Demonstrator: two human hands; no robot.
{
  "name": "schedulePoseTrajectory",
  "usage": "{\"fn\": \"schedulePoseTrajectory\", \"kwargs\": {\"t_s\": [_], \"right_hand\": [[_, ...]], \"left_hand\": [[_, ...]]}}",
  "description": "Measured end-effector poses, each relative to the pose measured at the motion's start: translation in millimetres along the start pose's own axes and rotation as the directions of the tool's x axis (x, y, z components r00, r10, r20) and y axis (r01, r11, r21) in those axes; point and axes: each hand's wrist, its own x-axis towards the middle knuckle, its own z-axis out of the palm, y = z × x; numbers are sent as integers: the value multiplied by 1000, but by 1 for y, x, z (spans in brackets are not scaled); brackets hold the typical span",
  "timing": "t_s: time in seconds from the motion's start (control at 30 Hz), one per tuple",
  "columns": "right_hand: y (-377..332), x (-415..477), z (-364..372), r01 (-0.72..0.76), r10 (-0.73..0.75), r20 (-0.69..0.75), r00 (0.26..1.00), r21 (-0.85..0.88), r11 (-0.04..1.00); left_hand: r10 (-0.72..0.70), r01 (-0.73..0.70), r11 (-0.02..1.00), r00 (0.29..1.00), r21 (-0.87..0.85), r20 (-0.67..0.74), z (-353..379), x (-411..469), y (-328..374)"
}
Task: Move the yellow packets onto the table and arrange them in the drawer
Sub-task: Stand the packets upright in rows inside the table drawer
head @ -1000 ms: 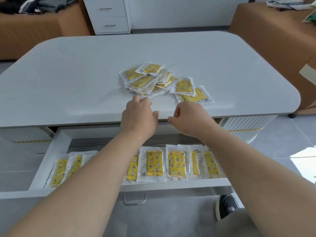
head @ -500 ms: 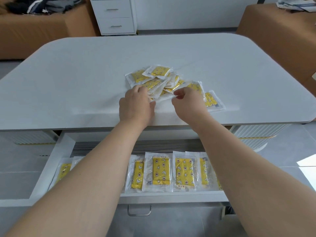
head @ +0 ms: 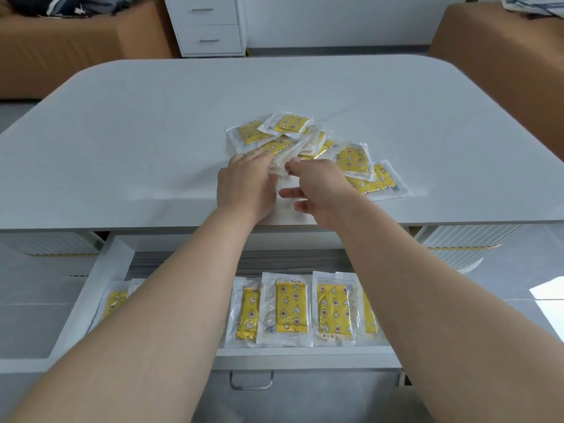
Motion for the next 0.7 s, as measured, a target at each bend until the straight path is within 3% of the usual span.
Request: {"fn": "schedulePoseTrajectory", "kwargs": {"t_s": [0.27,0.33,0.43,0.53,0.7], "right_hand": [[2,-10,-19,60,-67,-89,994,-82,995],[4,-14,-29,75,-86,-148,985,-82,994],[7,-21,-45,106,-121,-253,960,-71,992],[10,-29,-61,107,-125,-327,937,-74,992],[14,-38,-77,23,3,-348,938,69,997]], "left_hand": [[152,-139,970,987,198,-53,-9,1,5],[198,-188,969,979,161,-46,-11,-4,11],[220,-224,974,971,-41,-94,-18,-21,24],[138,-167,968,978,-188,-157,-29,-43,39],[-117,85,934,990,-346,-74,-43,-65,42]]}}
